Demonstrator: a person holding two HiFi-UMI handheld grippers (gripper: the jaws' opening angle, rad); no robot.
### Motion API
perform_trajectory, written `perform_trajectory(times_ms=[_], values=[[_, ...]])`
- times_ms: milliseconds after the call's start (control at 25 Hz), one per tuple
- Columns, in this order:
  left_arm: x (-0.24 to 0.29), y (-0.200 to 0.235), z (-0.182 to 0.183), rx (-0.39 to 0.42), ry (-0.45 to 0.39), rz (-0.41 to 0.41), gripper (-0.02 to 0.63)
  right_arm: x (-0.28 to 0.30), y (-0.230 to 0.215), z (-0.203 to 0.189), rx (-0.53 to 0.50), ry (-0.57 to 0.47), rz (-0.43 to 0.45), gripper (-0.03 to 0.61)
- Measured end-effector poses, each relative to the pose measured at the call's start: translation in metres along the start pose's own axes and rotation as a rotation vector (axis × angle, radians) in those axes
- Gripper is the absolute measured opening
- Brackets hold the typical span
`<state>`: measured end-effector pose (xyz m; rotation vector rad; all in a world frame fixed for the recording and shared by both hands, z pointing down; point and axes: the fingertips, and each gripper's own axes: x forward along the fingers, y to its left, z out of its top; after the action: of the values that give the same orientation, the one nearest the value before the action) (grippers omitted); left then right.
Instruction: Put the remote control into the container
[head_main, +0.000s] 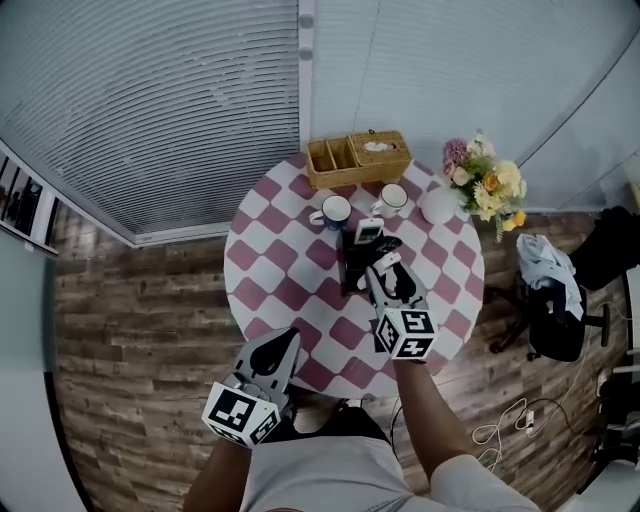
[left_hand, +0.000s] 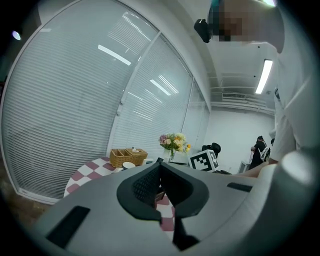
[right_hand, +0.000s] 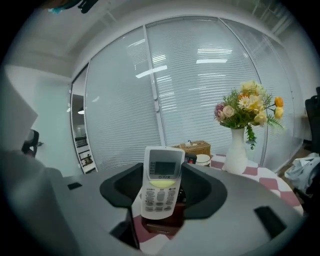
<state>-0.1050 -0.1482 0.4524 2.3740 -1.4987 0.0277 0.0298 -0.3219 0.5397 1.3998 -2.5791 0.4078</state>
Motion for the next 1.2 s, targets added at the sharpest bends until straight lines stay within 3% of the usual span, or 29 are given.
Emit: perform_trajectory(times_ms=[400,640,1200], values=[[-0.012,0.051,-0.005,-0.033,0.025,-0.008,0.008,0.022,-0.004,-0.030,-0.029,-0.005,-0.161,0.245],[-0.013,0.065,-0.008,-0.044,0.029,-0.017,0.008,0.030,-0.002,-0.051,-0.058,0.018,-0.214,0.245],[-0.013,0.055,-0.011,-0.033,0.031,-0.025,0.009,0.033,-0.006,-0.091,-0.057,0.146,-0.213,0.247]])
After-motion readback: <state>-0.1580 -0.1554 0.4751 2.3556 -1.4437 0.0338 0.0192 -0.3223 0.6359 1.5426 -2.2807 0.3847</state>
